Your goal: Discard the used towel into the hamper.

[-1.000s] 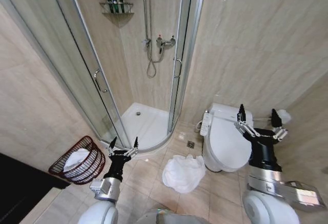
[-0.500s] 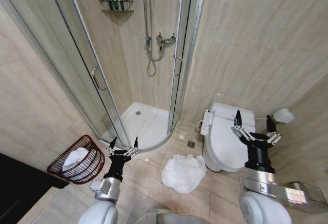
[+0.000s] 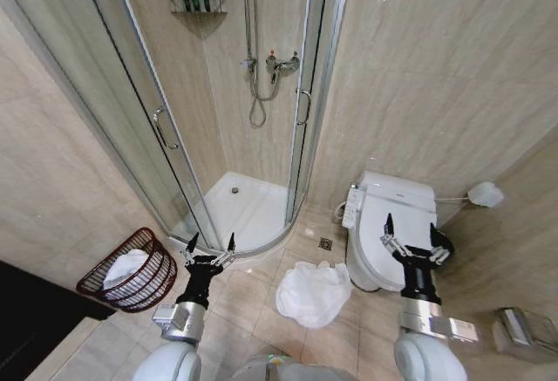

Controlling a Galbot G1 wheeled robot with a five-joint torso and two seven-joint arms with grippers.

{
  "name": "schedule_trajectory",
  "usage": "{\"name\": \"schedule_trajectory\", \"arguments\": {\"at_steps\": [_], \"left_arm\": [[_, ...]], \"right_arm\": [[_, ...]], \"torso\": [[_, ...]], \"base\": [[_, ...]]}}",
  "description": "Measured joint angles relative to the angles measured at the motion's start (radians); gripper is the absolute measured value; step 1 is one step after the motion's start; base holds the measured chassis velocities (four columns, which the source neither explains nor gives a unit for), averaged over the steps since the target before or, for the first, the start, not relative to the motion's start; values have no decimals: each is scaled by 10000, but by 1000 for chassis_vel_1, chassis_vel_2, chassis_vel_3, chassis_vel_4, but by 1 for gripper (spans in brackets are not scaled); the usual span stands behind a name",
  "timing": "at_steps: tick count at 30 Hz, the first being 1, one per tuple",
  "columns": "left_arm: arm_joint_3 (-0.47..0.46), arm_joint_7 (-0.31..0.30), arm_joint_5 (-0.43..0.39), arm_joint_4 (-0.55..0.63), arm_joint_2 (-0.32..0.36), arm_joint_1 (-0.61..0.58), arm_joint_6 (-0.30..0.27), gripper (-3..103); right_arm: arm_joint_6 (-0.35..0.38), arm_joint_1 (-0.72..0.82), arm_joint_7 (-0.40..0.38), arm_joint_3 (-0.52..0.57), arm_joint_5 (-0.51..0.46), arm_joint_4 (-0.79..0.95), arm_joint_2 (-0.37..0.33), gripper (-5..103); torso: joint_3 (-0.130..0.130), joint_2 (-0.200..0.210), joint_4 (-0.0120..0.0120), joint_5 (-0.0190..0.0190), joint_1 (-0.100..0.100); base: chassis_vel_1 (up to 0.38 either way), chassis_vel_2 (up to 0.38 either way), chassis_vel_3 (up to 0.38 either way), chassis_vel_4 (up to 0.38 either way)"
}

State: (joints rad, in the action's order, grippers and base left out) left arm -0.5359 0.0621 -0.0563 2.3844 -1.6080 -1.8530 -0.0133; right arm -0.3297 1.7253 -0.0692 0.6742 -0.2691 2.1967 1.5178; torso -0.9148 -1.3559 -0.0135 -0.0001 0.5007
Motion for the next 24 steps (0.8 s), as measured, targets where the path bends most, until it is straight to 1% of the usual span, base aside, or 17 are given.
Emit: {"name": "schedule_trajectory", "arguments": {"at_steps": [3,4,8,9,12,13,15,16,19,20,23,24], "left_arm": [[0,0,0,0,0,0,0,100],[0,0,0,0,0,0,0,100],[0,0,0,0,0,0,0,100],[0,0,0,0,0,0,0,100],[0,0,0,-1,0,0,0,100],[0,0,0,-1,0,0,0,100],[0,0,0,0,0,0,0,100],[0,0,0,0,0,0,0,100],[0,0,0,0,0,0,0,100],[0,0,0,0,0,0,0,100],[0,0,0,0,0,0,0,100],[0,0,0,0,0,0,0,100]], "right_arm": [[51,-63,-678,-100,24,-575,52,100],[51,-63,-678,-100,24,-575,52,100],[-101,-44,-1001,-186,97,-1271,13,100],[-101,-44,-1001,-186,97,-1271,13,100],[-326,37,-1057,-232,219,-1508,31,100],[-326,37,-1057,-232,219,-1508,31,100],[-381,51,-1041,-212,227,-1531,42,100],[-381,51,-1041,-212,227,-1531,42,100],[-392,123,-836,-137,128,-1511,-56,100],[-392,123,-836,-137,128,-1511,-56,100],[-363,232,-707,-121,48,-1420,-101,100],[-363,232,-707,-121,48,-1420,-101,100]], "torso": [[121,220,0,2,-99],[121,220,0,2,-99],[279,517,0,2,-235],[279,517,0,2,-235],[395,726,0,2,-334],[395,726,0,2,-334],[487,894,0,0,-406],[487,894,0,0,-406],[612,1127,0,1,-510],[612,1127,0,1,-510],[727,1332,0,1,-604],[727,1332,0,1,-604]], "base": [[0,0,0,0],[0,0,0,0],[0,0,0,0],[0,0,0,0],[0,0,0,0],[0,0,0,0],[0,0,0,0],[0,0,0,0],[0,0,0,0],[0,0,0,0],[0,0,0,0],[0,0,0,0]]}}
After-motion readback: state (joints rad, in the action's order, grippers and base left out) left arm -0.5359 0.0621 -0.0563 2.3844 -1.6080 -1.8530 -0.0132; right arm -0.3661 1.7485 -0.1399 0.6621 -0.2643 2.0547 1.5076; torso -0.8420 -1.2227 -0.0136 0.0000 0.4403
